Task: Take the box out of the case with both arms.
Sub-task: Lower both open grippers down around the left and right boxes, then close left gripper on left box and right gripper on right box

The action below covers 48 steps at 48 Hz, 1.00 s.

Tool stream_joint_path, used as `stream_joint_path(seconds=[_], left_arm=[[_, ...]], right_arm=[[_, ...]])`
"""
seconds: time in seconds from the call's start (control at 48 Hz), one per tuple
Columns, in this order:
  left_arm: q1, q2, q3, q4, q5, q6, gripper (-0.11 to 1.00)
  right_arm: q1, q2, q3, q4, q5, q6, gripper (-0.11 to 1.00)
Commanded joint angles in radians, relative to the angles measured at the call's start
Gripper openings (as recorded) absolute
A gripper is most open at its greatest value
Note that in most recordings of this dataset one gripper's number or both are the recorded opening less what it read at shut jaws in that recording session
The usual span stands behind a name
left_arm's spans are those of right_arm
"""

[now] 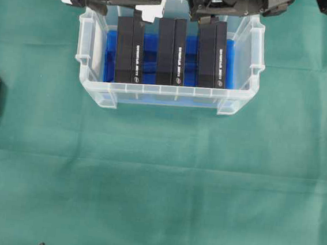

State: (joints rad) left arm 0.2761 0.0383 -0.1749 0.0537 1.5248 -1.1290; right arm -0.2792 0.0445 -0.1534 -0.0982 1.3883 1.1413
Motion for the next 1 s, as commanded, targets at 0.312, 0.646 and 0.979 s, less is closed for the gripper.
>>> stream_joint_path(seconds=[0.312,0.646,0.979], left_arm=[[0.002,-0.028,0.12,0.026,-0.127,-0.015,0.91],[0.021,-0.026,0.227,0.029,-0.233,-0.015,0.91],[0.025,-0.011,0.311,0.029,-0.313,-0.017,0.91]], right_arm=[[0.003,0.029,0.069,-0.003,-0.041,0.0,0.95],[0.003,0.048,0.15,-0.003,-0.138,0.009,0.95],[-0.003,0.063,0.224,-0.015,-0.239,0.026,0.95]])
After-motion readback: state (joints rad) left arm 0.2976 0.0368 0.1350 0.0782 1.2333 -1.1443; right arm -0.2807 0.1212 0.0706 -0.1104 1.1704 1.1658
